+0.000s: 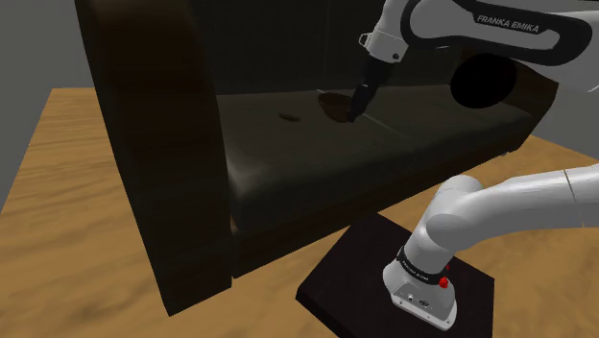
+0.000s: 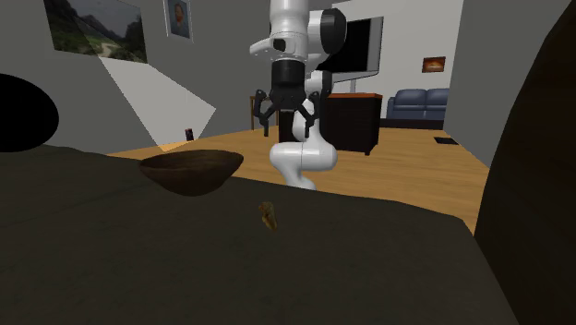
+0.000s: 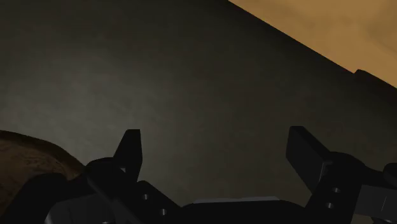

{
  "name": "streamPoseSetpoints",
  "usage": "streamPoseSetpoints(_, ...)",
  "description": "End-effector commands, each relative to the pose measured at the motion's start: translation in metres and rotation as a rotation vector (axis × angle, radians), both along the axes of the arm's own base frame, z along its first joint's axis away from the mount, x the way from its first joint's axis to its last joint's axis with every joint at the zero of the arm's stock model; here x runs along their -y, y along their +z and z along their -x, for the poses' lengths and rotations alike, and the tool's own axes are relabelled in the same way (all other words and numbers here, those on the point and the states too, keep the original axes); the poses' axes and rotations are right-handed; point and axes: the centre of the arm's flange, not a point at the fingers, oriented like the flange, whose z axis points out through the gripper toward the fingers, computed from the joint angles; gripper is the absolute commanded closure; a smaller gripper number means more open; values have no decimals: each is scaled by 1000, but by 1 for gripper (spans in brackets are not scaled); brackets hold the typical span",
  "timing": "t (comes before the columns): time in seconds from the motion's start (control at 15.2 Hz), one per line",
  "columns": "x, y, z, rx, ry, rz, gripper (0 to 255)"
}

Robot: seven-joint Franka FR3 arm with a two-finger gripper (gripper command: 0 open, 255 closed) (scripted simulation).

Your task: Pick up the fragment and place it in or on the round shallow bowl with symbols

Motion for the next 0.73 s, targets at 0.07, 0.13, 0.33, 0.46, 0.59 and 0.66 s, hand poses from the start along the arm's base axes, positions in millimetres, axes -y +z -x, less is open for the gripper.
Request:
streamPoseSetpoints(0.07, 3, -5, -10, 13, 33, 7, 0)
streamPoseSetpoints(0.13, 5, -10, -20, 26, 66, 14, 0)
streamPoseSetpoints(0.33, 11, -25, -50, 66, 164, 35, 0)
streamPoseSetpoints(0.46, 14, -34, -71, 93, 230, 49, 0)
streamPoseSetpoints(0.59, 15, -42, -93, 119, 296, 63, 0)
streamPoseSetpoints(0.66, 15, -46, -103, 132, 329, 70, 0)
